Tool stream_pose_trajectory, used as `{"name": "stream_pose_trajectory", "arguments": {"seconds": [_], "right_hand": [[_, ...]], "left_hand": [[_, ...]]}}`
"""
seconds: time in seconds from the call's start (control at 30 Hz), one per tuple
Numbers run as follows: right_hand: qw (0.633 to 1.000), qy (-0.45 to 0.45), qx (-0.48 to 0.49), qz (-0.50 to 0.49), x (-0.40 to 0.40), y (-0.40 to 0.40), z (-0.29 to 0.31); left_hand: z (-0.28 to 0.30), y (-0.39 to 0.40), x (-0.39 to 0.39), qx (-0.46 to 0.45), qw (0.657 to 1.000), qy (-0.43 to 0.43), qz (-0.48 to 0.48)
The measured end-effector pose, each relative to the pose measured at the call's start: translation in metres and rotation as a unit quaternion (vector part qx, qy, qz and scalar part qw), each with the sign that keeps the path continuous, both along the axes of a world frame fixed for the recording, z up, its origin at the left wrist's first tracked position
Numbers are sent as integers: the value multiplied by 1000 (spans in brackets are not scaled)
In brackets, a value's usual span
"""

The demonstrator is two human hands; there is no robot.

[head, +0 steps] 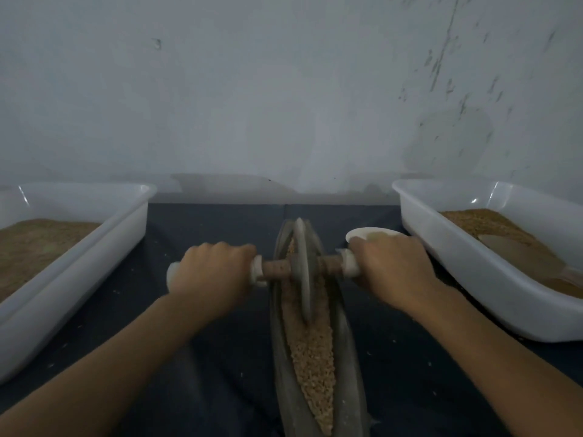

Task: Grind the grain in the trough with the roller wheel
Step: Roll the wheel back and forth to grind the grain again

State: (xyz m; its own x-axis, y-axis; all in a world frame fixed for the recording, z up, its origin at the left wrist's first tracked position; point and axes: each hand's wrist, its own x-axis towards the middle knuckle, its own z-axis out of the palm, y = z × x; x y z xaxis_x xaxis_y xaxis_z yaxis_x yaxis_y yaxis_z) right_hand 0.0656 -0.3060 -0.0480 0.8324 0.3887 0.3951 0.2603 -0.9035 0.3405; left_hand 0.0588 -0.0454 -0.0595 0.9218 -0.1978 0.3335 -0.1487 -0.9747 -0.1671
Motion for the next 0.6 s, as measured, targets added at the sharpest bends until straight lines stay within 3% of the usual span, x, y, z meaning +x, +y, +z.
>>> {"name": "stream_pose_trajectory", "arguments": {"seconds": [0.13, 0.3, 0.43, 0.6], "right_hand": [[1000, -19, 0, -2, 24, 7, 4], [1000, 2, -3, 20, -25, -2, -4], [998, 24, 22, 47, -78, -17, -7], [998, 50, -19, 46, -69, -16, -3]], "left_hand": [[0, 2, 28, -40, 999, 24, -7], [-4, 4, -19, 24, 1000, -3, -11], [6, 6, -65, 53, 997, 27, -44], [10, 4, -58, 45, 998, 44, -28]]}}
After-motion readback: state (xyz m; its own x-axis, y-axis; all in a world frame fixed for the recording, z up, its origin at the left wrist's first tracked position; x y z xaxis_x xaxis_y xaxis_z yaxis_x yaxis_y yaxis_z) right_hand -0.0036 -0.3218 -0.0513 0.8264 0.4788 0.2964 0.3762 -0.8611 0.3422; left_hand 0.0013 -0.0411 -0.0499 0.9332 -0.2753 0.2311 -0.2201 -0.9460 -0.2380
